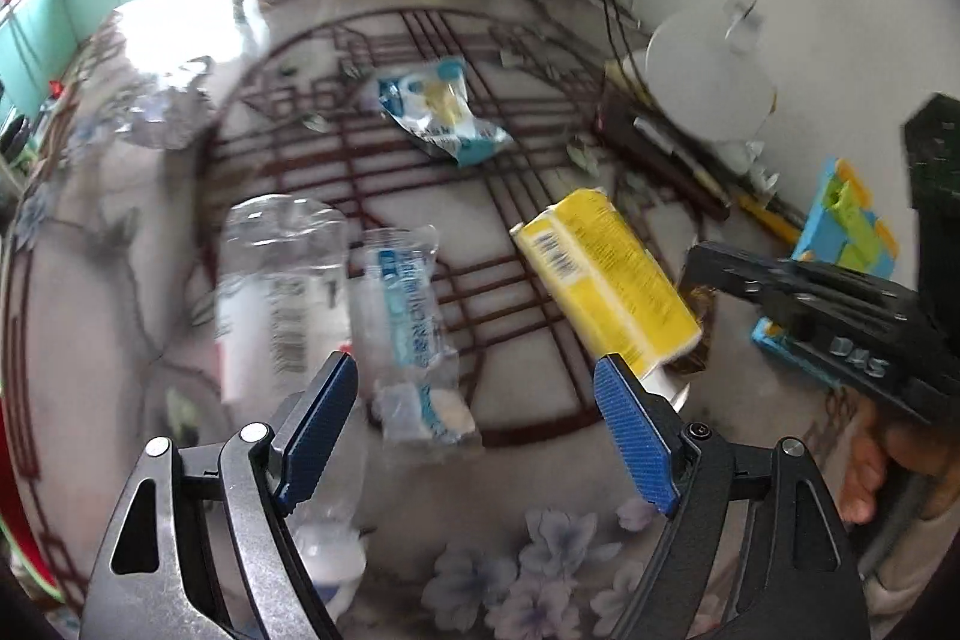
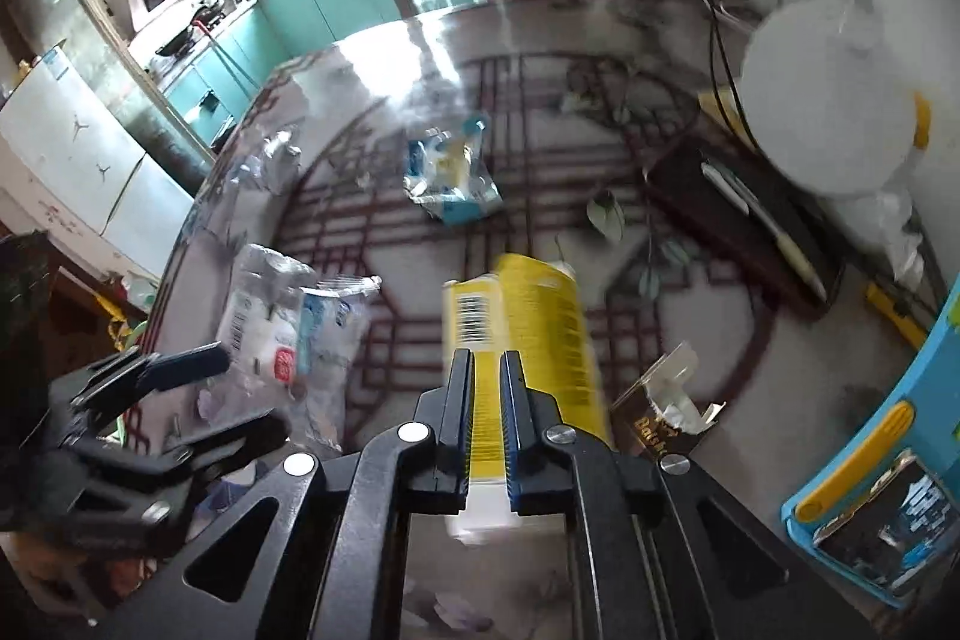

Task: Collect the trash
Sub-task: 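Move both open tools from the red bin back over the table, then grasp the yellow box with the right tool while the left tool grasps a clear plastic wrapper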

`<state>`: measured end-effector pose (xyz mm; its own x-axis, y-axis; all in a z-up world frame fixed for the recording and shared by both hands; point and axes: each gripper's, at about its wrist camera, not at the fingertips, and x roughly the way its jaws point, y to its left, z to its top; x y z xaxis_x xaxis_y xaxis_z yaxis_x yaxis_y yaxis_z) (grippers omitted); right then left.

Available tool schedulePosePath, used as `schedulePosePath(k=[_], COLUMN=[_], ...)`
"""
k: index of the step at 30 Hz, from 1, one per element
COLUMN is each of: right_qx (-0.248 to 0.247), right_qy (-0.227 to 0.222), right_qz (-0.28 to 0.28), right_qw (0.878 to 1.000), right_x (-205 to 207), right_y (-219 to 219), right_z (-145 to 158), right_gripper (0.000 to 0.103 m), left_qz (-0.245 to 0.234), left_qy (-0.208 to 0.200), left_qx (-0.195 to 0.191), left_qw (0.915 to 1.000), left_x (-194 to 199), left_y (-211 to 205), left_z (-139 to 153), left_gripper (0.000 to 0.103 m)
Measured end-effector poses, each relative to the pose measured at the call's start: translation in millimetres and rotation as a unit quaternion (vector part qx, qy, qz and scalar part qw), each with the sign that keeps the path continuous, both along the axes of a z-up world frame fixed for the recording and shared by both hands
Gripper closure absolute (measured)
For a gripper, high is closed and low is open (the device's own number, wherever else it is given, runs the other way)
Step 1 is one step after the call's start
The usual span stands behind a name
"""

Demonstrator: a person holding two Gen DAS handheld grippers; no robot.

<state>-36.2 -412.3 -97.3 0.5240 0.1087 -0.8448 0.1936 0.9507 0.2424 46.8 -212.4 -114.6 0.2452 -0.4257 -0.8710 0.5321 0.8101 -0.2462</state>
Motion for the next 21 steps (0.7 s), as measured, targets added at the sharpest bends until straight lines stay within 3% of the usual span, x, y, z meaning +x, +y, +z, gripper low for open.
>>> schedulePosePath(k=[3,5,7,9,10,12,13,16,18,21], right_qx=[0.004,0.003,0.010,0.023,0.030,0.042,0.047,0.054,0.054,0.051], right_qy=[0.003,0.011,0.021,0.027,0.028,0.030,0.032,0.029,0.029,0.041], right_qz=[-0.025,-0.028,-0.025,-0.021,-0.020,-0.018,-0.017,-0.013,-0.009,-0.004], right_qw=[1.000,1.000,0.999,0.999,0.999,0.998,0.998,0.998,0.998,0.998], right_x=[-3.9,-4.8,-4.3,-2.5,-1.8,0.3,1.9,7.2,12.1,20.9], right_y=[-16.3,-20.7,-22.5,-23.6,-23.6,-22.1,-20.8,-15.0,-9.7,-3.8], right_z=[-6.6,-10.6,-14.3,-18.4,-19.9,-23.1,-24.6,-25.0,-25.9,-31.1], right_gripper=[0.086,0.086,0.086,0.086,0.085,0.081,0.078,0.066,0.050,0.046], left_qz=[-0.009,-0.004,0.003,0.005,-0.001,-0.012,-0.010,0.008,0.019,0.032], left_qy=[0.003,0.013,0.026,0.040,0.030,0.038,0.044,0.029,0.012,-0.009], left_qx=[0.018,0.026,0.031,0.041,0.047,0.052,0.050,0.028,0.008,-0.021], left_qw=[0.9998,0.9996,0.9992,0.9984,0.9985,0.9979,0.9977,0.9992,0.9997,0.9992], left_x=[6.3,12.8,18.5,23.0,23.2,24.9,25.0,22.6,19.4,14.2], left_y=[-14.7,-19.3,-20.4,-21.3,-22.7,-24.2,-21.7,-9.3,2.8,22.6], left_z=[-13.3,-23.6,-33.8,-43.7,-44.3,-47.9,-48.0,-32.1,-12.3,16.6], left_gripper=[0.022,0.023,0.031,0.060,0.064,0.091,0.095,0.098,0.098,0.098])
